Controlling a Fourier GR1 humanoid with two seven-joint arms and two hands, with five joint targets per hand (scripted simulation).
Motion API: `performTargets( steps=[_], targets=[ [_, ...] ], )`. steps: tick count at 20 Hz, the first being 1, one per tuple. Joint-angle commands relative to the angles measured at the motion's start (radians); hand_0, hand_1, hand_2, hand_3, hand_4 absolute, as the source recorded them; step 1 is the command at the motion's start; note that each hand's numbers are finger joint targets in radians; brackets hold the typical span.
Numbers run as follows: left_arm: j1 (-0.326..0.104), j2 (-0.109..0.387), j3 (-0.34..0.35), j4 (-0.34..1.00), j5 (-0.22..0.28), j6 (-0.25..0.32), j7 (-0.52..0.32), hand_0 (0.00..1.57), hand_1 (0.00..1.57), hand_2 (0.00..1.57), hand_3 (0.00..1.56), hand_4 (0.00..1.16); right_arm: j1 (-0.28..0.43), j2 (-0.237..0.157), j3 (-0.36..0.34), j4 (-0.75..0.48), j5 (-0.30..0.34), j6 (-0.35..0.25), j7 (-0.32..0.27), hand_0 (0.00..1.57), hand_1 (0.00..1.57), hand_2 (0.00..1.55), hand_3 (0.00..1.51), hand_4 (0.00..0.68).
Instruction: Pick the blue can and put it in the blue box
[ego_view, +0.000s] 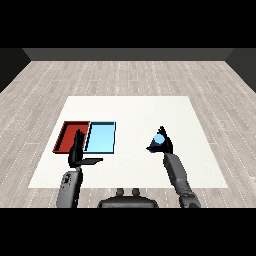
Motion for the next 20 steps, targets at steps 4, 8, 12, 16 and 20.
performTargets(
  steps=[4, 8, 12, 16, 20],
  targets=[
    [0.044, -0.023, -0.028, -0.046, -0.015, 0.017, 0.018, 0.00, 0.00, 0.00, 0.00, 0.00, -0.072, 0.029, -0.013, 0.084, 0.002, -0.070, -0.040, 0.00, 0.00, 0.00, 0.00, 0.000],
    [0.051, 0.005, -0.004, 0.019, 0.014, -0.042, -0.065, 0.00, 0.00, 0.00, 0.00, 0.00, -0.009, -0.002, -0.001, 0.054, 0.035, -0.130, 0.011, 1.38, 1.38, 1.41, 1.39, 0.417],
    [-0.042, 0.045, 0.049, 0.011, 0.039, -0.038, 0.024, 0.00, 0.00, 0.00, 0.00, 0.00, -0.127, -0.012, -0.016, 0.163, 0.054, -0.181, 0.021, 1.47, 1.47, 1.46, 1.44, 0.554],
    [-0.029, 0.019, 0.025, 0.028, 0.019, -0.023, -0.011, 0.00, 0.00, 0.00, 0.00, 0.00, -0.067, 0.049, 0.038, -0.036, 0.055, -0.249, 0.110, 1.46, 1.46, 1.45, 1.42, 0.523],
    [0.016, 0.026, 0.015, -0.016, 0.003, -0.024, -0.010, 0.00, 0.00, 0.00, 0.00, 0.00, -0.004, 0.013, 0.042, 0.014, 0.080, -0.179, -0.054, 1.46, 1.46, 1.47, 1.32, 0.448]
  ],
)
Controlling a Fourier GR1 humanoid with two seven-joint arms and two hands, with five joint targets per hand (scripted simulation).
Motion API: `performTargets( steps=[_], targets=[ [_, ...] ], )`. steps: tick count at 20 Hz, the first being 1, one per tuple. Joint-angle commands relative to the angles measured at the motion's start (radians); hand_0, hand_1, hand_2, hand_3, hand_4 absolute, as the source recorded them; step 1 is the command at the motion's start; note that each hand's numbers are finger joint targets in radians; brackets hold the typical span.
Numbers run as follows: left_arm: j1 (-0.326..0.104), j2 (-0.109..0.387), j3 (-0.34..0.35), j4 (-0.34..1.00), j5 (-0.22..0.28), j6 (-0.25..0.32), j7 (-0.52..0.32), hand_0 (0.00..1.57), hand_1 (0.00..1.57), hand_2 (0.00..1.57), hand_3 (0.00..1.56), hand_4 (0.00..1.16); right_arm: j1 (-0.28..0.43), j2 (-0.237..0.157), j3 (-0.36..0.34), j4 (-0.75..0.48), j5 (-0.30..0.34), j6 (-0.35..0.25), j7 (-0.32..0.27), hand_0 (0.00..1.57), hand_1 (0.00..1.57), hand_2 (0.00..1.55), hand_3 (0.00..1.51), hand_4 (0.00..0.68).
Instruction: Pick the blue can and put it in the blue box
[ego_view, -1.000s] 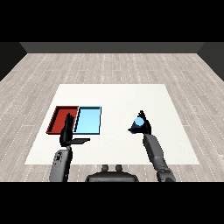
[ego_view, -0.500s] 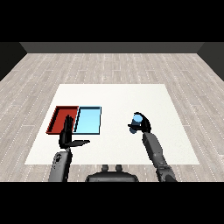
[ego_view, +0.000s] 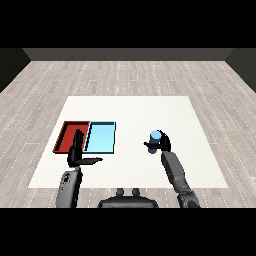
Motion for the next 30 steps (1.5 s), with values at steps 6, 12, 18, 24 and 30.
performTargets(
  steps=[6, 12, 18, 24, 30],
  targets=[
    [0.051, -0.001, -0.025, -0.034, 0.003, -0.028, 0.007, 0.00, 0.00, 0.00, 0.00, 0.00, -0.019, -0.008, 0.061, -0.139, 0.078, -0.070, -0.001, 1.45, 1.45, 1.47, 1.37, 0.498],
    [-0.052, -0.048, -0.098, 0.018, -0.047, -0.005, 0.054, 0.00, 0.00, 0.00, 0.00, 0.00, -0.022, 0.035, 0.074, -0.146, 0.071, -0.056, -0.035, 1.46, 1.46, 1.49, 1.39, 0.525],
    [-0.104, -0.049, -0.159, 0.051, -0.007, 0.034, 0.086, 0.00, 0.00, 0.00, 0.00, 0.00, 0.027, 0.027, 0.141, -0.362, 0.073, -0.052, 0.079, 1.44, 1.44, 1.47, 1.34, 0.556],
    [-0.096, -0.050, -0.194, 0.057, 0.005, 0.046, 0.060, 0.00, 0.00, 0.00, 0.00, 0.00, 0.061, 0.052, 0.187, -0.458, 0.083, -0.090, 0.125, 1.44, 1.44, 1.47, 1.34, 0.563],
    [-0.104, -0.050, -0.257, 0.039, 0.034, 0.102, 0.088, 0.00, 0.00, 0.00, 0.00, 0.00, 0.041, 0.052, 0.178, -0.456, 0.076, -0.064, 0.105, 1.46, 1.46, 1.46, 1.37, 0.566]
  ],
)
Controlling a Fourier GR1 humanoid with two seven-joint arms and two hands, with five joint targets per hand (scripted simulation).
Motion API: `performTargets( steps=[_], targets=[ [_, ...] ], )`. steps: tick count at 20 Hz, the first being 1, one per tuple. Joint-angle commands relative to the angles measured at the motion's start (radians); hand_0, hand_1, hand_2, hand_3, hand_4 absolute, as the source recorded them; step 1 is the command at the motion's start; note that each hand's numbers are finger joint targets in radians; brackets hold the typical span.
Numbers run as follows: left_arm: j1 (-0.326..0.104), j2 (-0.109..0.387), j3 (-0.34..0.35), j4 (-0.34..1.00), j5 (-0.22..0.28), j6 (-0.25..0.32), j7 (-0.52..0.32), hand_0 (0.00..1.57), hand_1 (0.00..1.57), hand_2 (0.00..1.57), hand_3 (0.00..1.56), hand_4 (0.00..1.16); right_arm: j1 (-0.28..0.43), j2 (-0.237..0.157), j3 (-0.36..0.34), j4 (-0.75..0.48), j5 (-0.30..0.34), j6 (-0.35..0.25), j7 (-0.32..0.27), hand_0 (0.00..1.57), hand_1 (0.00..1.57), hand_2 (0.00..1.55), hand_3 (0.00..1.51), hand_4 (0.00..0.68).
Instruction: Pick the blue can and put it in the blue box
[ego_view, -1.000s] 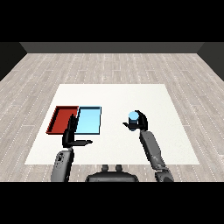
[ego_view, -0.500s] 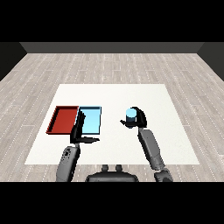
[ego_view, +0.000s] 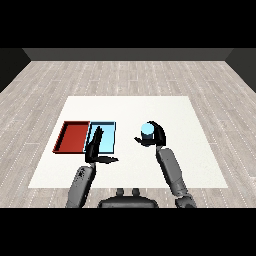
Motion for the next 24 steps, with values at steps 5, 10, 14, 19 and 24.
performTargets(
  steps=[5, 10, 14, 19, 24],
  targets=[
    [-0.029, -0.002, -0.109, -0.007, 0.054, 0.077, 0.038, 0.00, 0.00, 0.00, 0.00, 0.00, 0.009, 0.004, 0.094, -0.039, -0.005, -0.067, 0.015, 1.46, 1.46, 1.47, 1.38, 0.552],
    [-0.117, -0.002, -0.170, 0.050, 0.086, 0.139, 0.030, 0.00, 0.00, 0.00, 0.00, 0.00, -0.041, 0.004, 0.109, -0.022, -0.013, -0.068, 0.011, 1.43, 1.43, 1.47, 1.39, 0.568],
    [-0.127, -0.002, -0.119, 0.048, 0.046, 0.078, 0.070, 0.00, 0.00, 0.00, 0.00, 0.00, -0.067, 0.004, 0.084, -0.008, -0.040, -0.045, 0.011, 1.44, 1.44, 1.47, 1.39, 0.561],
    [-0.146, -0.002, -0.228, 0.177, 0.097, 0.161, -0.016, 0.00, 0.00, 0.00, 0.00, 0.00, -0.051, 0.004, 0.176, -0.065, -0.067, -0.129, 0.058, 1.44, 1.44, 1.46, 1.37, 0.551],
    [-0.186, -0.002, -0.225, 0.300, 0.146, 0.154, -0.072, 0.00, 0.00, 0.00, 0.00, 0.00, -0.107, 0.004, 0.240, 0.015, -0.119, -0.165, 0.002, 1.43, 1.43, 1.46, 1.37, 0.559]
  ],
)
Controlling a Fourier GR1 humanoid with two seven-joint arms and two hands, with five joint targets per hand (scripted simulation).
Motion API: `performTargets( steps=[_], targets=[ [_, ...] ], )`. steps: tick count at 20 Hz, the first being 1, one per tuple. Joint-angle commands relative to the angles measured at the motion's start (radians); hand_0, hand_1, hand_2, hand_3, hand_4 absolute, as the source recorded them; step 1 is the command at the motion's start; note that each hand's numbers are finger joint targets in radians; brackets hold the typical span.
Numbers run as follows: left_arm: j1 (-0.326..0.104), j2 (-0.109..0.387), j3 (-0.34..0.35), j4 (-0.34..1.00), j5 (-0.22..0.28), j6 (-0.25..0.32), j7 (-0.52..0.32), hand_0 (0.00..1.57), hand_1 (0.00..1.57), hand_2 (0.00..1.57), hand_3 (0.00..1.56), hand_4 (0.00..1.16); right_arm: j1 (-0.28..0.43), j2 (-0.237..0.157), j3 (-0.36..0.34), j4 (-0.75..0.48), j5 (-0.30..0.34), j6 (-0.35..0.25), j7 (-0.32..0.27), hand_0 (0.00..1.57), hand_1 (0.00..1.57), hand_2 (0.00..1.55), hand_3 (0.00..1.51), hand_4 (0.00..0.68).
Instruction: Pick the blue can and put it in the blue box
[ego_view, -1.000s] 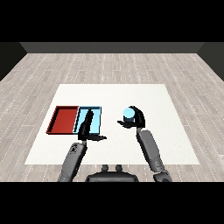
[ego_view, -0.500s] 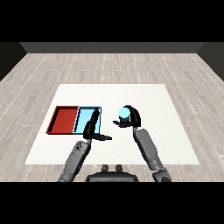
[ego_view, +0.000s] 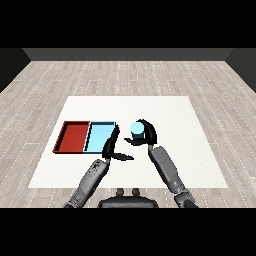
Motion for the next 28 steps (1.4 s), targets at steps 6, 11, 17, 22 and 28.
performTargets(
  steps=[6, 11, 17, 22, 28],
  targets=[
    [-0.141, 0.000, -0.145, 0.110, 0.143, 0.163, 0.008, 0.00, 0.00, 0.00, 0.00, 0.00, -0.087, 0.003, 0.078, 0.076, -0.089, -0.056, -0.028, 1.45, 1.45, 1.47, 1.37, 0.553],
    [-0.213, 0.000, -0.086, 0.257, 0.202, 0.097, -0.069, 0.00, 0.00, 0.00, 0.00, 0.00, -0.041, 0.003, 0.078, 0.059, -0.067, -0.024, -0.054, 1.44, 1.44, 1.46, 1.37, 0.559],
    [-0.189, 0.000, -0.089, 0.250, 0.185, 0.094, -0.049, 0.00, 0.00, 0.00, 0.00, 0.00, -0.044, 0.003, 0.021, 0.000, -0.051, 0.025, 0.005, 1.43, 1.43, 1.46, 1.38, 0.559],
    [-0.239, 0.000, -0.140, 0.319, 0.257, 0.118, -0.106, 0.00, 0.00, 0.00, 0.00, 0.00, -0.025, 0.003, 0.125, -0.016, -0.073, -0.041, -0.026, 1.43, 1.43, 1.46, 1.38, 0.558],
    [-0.218, 0.000, -0.200, 0.299, 0.265, 0.162, -0.092, 0.00, 0.00, 0.00, 0.00, 0.00, 0.023, 0.003, 0.107, -0.077, -0.044, -0.007, 0.010, 1.43, 1.43, 1.46, 1.38, 0.547]
  ],
)
